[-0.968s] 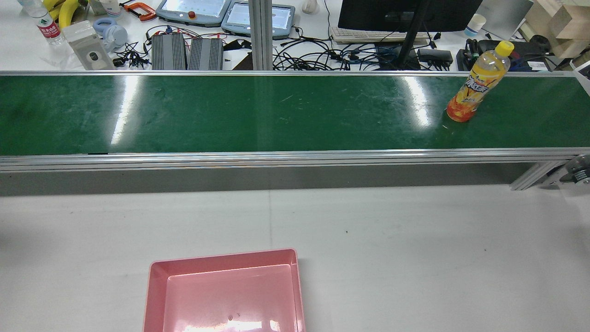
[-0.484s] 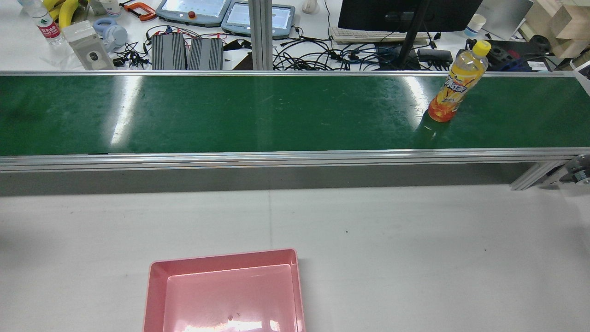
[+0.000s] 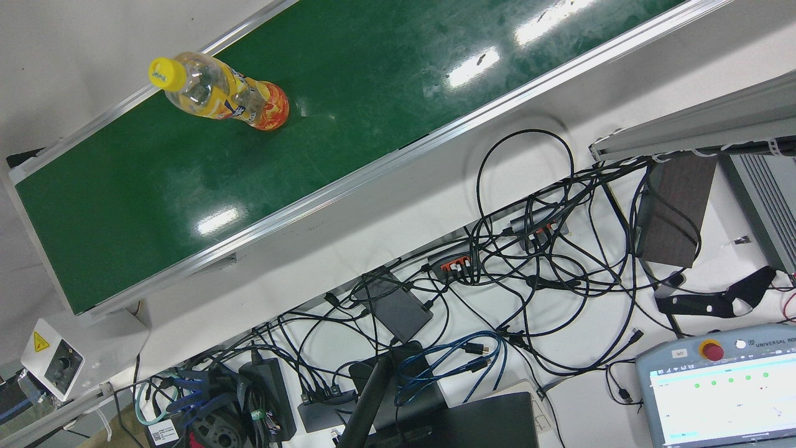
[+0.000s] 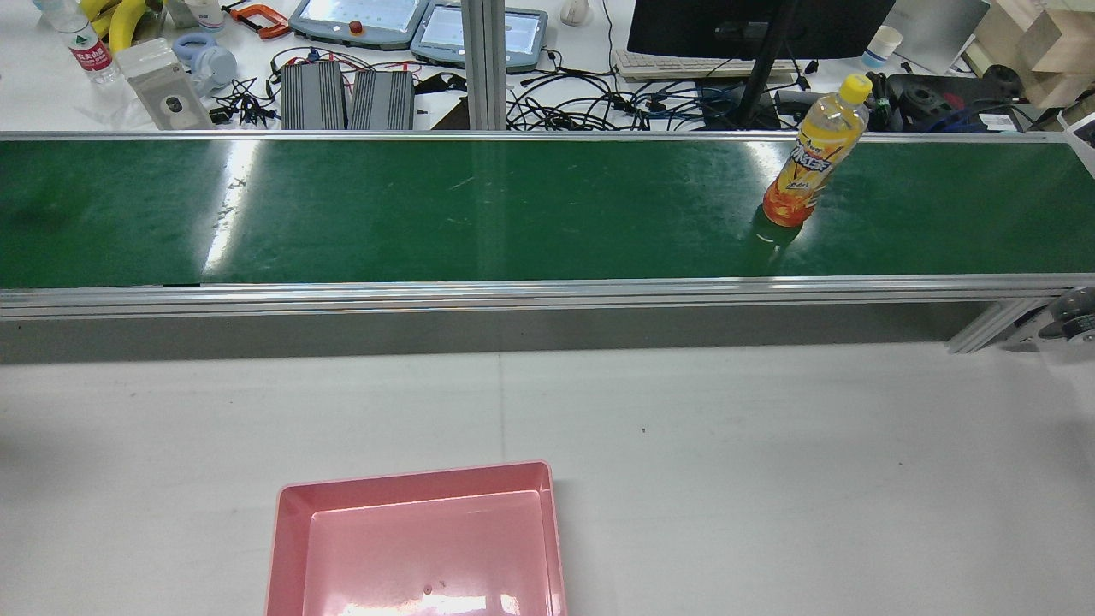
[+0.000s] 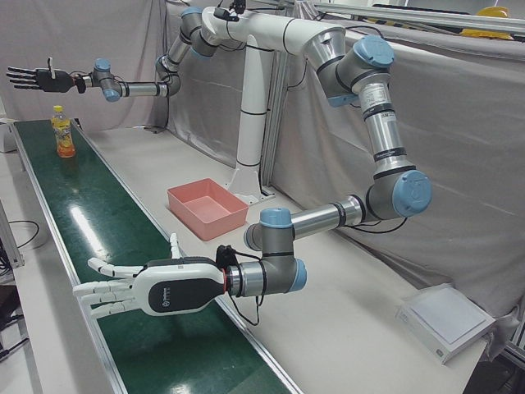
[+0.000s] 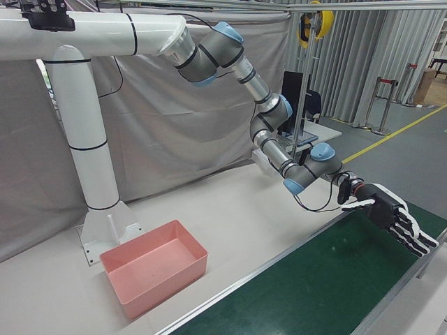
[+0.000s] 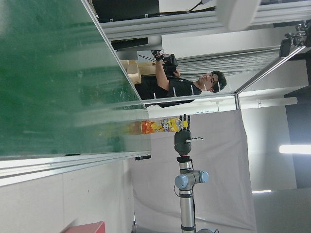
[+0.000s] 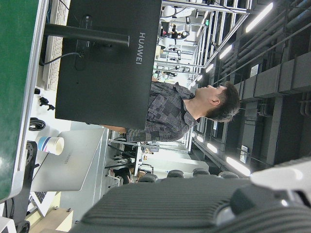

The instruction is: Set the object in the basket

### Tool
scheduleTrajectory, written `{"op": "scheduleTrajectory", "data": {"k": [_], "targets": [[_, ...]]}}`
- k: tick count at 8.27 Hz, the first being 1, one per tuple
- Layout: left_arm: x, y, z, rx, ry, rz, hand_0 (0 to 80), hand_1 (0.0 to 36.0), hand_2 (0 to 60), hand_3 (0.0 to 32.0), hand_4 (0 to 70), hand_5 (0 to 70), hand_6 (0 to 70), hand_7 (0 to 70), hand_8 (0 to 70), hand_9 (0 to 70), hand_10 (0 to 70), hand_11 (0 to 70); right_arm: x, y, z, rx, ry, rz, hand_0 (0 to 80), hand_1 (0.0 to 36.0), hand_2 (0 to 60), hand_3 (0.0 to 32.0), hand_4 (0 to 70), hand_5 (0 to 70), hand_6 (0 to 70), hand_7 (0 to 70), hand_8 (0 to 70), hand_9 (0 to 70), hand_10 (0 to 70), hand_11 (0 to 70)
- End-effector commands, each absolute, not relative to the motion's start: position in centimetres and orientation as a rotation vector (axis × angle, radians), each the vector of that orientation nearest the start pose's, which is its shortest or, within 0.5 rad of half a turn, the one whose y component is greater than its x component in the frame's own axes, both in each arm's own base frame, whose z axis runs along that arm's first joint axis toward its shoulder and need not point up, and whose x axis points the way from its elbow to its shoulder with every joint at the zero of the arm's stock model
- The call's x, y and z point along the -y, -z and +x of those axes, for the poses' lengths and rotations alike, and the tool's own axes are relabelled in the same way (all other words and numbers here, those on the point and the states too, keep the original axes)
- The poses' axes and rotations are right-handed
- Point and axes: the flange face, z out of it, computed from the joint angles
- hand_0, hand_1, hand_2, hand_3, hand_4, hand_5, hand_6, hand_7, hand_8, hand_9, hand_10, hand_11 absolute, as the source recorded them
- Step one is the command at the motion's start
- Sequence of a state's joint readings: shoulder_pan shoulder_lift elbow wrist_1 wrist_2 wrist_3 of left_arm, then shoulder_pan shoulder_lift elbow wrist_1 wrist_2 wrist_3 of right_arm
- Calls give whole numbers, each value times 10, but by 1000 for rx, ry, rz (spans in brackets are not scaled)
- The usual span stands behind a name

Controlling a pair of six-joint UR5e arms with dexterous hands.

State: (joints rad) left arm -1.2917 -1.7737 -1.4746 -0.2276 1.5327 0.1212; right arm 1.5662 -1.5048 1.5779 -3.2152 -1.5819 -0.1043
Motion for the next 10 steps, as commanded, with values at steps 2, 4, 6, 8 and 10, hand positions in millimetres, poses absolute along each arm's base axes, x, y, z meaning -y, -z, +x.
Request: {"op": "scheduleTrajectory", "data": {"k": [2, 4, 6, 8, 10], "targets": [[617, -598, 33, -2404, 1689, -156, 712, 141, 0, 56, 116, 209, 0, 31, 59, 25, 0, 15, 520, -657, 130, -2281, 2279, -102, 0, 0, 0, 0, 0, 0, 0, 0, 0, 0, 0, 0], [617, -597, 31, -2408, 1688, -148, 673, 135, 0, 62, 95, 196, 0, 31, 54, 22, 0, 12, 520, -657, 131, -2282, 2277, -103, 0, 0, 0, 0, 0, 0, 0, 0, 0, 0, 0, 0], [617, -597, 29, -2411, 1689, -150, 653, 128, 0, 70, 88, 193, 0, 27, 56, 20, 0, 5, 519, -657, 131, -2280, 2278, -103, 0, 0, 0, 0, 0, 0, 0, 0, 0, 0, 0, 0], [617, -597, 30, -2412, 1686, -152, 670, 131, 0, 78, 84, 190, 0, 25, 55, 21, 0, 8, 519, -657, 131, -2280, 2278, -103, 0, 0, 0, 0, 0, 0, 0, 0, 0, 0, 0, 0], [617, -597, 28, -2413, 1688, -149, 677, 132, 0, 80, 84, 186, 0, 28, 55, 21, 0, 9, 519, -657, 130, -2281, 2279, -102, 0, 0, 0, 0, 0, 0, 0, 0, 0, 0, 0, 0]]}}
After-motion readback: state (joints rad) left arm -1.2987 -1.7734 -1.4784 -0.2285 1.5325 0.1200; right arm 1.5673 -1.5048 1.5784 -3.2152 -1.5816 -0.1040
